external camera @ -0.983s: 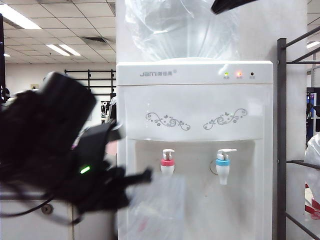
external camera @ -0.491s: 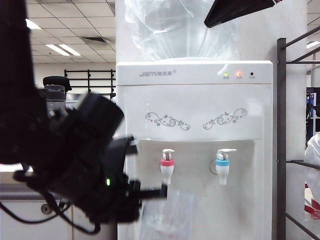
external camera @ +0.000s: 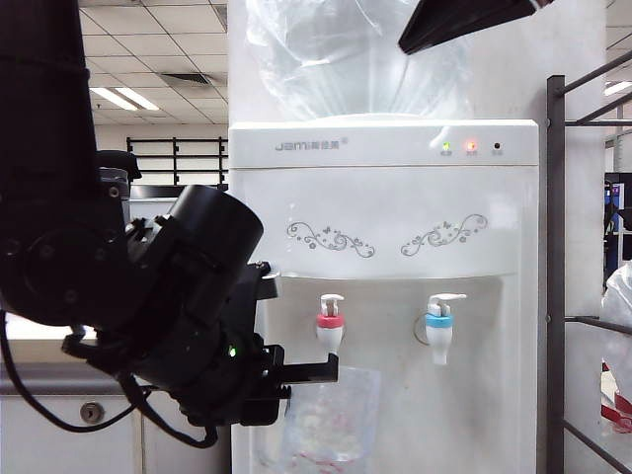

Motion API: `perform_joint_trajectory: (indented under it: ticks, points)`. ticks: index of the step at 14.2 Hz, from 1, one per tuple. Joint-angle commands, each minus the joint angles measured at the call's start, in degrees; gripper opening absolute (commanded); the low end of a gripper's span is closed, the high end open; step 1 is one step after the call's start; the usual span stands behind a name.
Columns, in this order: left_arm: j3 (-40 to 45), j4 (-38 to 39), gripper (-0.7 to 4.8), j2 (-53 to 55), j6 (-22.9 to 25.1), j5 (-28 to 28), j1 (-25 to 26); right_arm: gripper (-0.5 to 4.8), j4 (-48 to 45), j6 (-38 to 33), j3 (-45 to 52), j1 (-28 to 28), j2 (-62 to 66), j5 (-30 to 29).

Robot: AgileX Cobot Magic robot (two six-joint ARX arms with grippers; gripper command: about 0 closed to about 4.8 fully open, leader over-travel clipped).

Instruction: Pick up the plastic mug from the left desk, go to the hot water outlet of the water dispenser, press the vertical switch to get some water, then put the mug back on the desk.

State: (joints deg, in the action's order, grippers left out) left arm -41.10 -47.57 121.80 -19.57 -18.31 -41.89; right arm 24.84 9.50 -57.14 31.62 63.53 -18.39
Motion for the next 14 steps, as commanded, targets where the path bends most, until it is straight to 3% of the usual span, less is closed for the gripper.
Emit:
perform_joint_trajectory:
  ticks: [1, 3, 5, 9, 14]
  points:
    - [-1.18, -2.62, -0.05, -0.33, -0.85, -0.59, 0.66, -0.01, -0.72, -0.50, -0.04, 0.15, 0.59, -3.26]
    - [-1.62, -2.60, -0.05, -0.33, -1.29, -0.98, 1.33, -0.01, -0.79, -0.48, 0.33, 0.13, 1.07, -3.80]
    - [-1.77, -2.38, -0.05, -0.33, -5.38, 1.79, 2.12, -0.01, -1.79, -0.48, 1.42, 0.15, 1.29, -3.82]
    - [-1.75, 3.65, -0.05, -0.26, -5.95, 3.23, 2.45, -0.01, -2.91, -0.68, 2.95, 0.13, 1.33, -3.80]
    - [-1.75, -0.92, -0.05, -0.04, -5.68, 2.01, 2.89, -0.01, -6.23, -0.68, 3.08, 0.15, 2.51, -3.82]
